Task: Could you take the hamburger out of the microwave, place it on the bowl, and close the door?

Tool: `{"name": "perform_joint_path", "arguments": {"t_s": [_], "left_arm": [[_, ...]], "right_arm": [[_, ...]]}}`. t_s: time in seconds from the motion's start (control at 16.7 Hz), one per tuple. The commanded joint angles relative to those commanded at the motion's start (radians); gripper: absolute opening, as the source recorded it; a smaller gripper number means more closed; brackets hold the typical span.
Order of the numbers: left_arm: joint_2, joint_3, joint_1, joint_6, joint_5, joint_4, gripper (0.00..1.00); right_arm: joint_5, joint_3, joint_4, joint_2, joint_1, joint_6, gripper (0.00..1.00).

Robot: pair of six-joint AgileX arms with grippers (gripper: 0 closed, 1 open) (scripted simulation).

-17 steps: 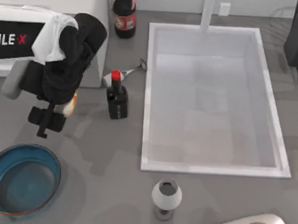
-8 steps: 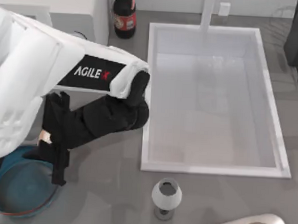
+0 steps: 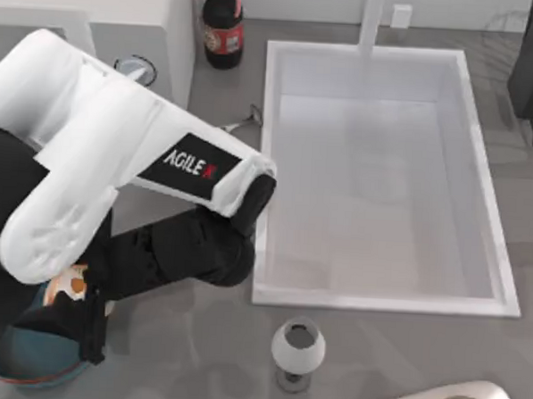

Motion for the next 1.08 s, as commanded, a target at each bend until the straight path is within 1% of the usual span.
{"name": "perform_joint_path", "arguments": {"t_s": [0.3, 0.84, 1.08], "left_arm": [[-0.014, -0.005, 0.012, 0.003, -0.017, 0.022, 0.0], [-0.039, -0.114, 0.06, 0.032, -0.06, 0.126, 0.0], [-0.021, -0.153, 0.075, 0.044, -0.068, 0.169, 0.0]], "right_arm": [[0.0, 0.0, 0.0, 0.0, 0.0, 0.0, 1.0], [0.0, 0.0, 0.0, 0.0, 0.0, 0.0, 1.0], [0.0, 0.0, 0.0, 0.0, 0.0, 0.0, 1.0]]}}
